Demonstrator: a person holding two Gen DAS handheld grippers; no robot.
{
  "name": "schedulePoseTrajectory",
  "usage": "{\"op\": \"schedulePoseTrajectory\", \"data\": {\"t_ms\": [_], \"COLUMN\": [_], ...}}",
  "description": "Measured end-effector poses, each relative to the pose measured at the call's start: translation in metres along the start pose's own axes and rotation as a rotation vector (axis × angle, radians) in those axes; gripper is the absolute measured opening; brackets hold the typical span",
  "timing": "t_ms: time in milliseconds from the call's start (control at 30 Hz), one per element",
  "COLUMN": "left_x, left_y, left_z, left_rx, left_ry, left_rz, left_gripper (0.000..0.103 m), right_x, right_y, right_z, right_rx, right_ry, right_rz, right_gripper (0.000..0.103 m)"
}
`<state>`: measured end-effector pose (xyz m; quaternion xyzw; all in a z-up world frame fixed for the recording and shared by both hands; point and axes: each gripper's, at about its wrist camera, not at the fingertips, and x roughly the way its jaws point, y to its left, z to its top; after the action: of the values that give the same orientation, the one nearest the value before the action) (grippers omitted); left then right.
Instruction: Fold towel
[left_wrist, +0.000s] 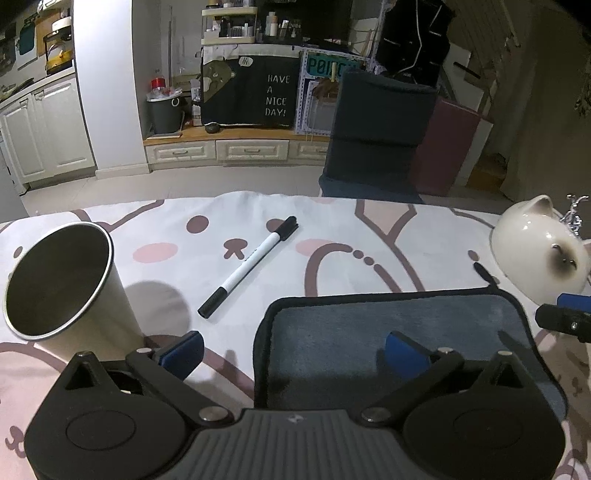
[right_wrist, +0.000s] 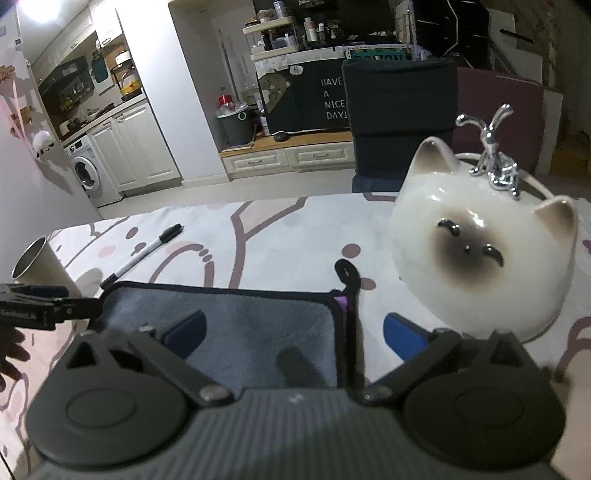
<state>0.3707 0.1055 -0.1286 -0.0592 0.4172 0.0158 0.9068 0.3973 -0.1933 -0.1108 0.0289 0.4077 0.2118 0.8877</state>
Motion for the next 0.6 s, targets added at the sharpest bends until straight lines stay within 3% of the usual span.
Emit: {"op": "schedulePoseTrajectory", "data": {"t_ms": [600], "left_x": [-0.104], "left_y": [-0.030], "left_z": [-0.011], "left_rx": [0.047], "left_ry": [-0.059], "left_rz": [-0.010], "left_gripper": [0.103], "right_x": [-0.073], "right_y": [0.025], "right_z": [-0.012], "right_rx": [-0.039], "right_ry": [-0.036], "right_rz": [-0.001], "right_gripper": [0.103]}}
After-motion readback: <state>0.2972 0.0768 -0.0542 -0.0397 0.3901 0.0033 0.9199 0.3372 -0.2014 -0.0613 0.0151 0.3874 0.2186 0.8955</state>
